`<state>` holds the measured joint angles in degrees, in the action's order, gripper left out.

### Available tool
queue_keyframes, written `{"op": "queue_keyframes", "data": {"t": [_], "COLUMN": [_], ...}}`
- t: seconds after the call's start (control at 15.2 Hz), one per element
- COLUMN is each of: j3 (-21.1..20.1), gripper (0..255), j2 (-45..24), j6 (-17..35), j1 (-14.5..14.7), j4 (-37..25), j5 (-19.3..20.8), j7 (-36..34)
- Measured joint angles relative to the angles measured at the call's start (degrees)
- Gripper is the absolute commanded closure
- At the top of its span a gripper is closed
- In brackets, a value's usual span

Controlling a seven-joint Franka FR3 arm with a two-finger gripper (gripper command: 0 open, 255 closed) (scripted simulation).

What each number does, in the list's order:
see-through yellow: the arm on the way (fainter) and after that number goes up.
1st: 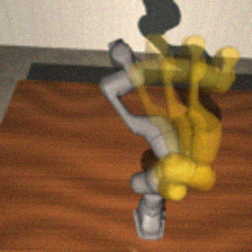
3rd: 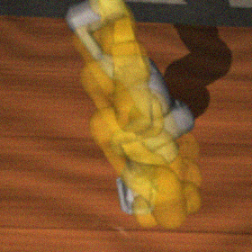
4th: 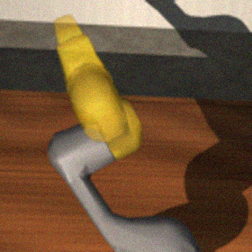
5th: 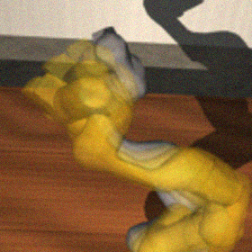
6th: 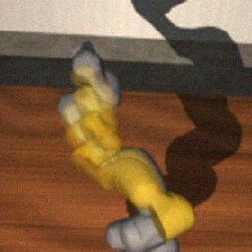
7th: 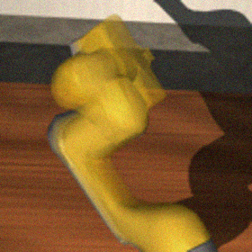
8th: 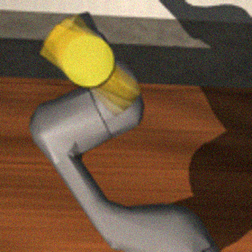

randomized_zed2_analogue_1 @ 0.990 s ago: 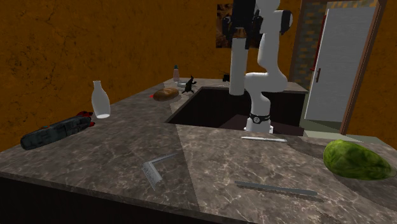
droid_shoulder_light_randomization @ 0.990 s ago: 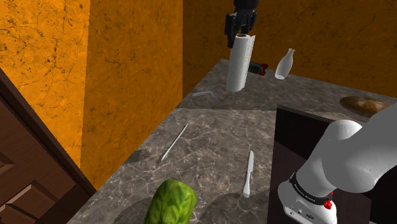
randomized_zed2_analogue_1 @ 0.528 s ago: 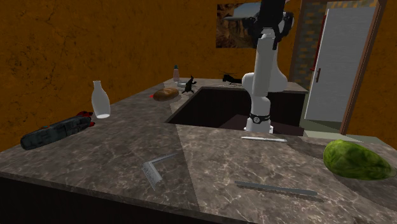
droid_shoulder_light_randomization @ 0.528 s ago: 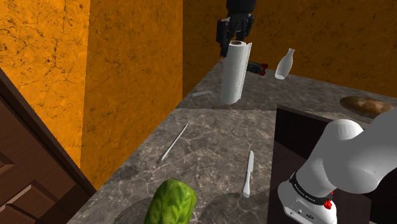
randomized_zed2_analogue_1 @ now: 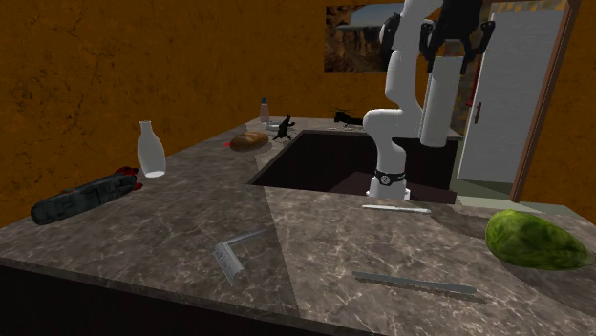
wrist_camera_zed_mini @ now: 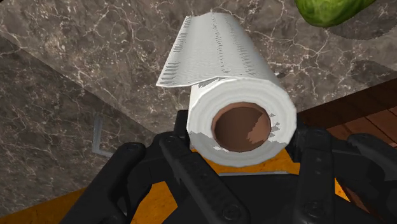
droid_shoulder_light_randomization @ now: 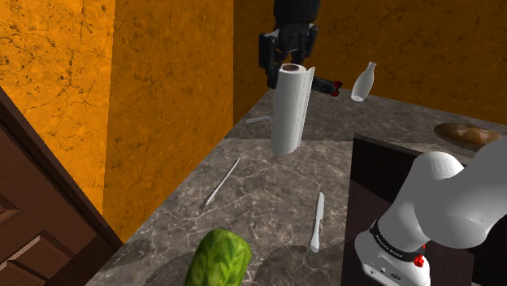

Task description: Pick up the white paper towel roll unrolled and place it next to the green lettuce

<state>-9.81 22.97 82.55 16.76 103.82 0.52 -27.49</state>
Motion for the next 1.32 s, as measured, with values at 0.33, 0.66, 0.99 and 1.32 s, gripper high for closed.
{"op": "queue_keyframes", "data": {"t": [0.33,0.66,0.99,1.32], "j3": [-5.55,-10.68,-11.56,-11.47], "gripper": [255,255,255,255], "j2": [-1.93,-5.31,-4.68,-3.13], "j6": [-0.46,-1.27,1.96,5.90], "j1": [2.07,3.85,4.37,4.60], "j4": [-2.19,-6.19,-2.35,3.08], "j5": [-1.51,-2.09,-2.56,-3.07], "j7": [-7.61,-14.69,-16.01,-15.86]}}
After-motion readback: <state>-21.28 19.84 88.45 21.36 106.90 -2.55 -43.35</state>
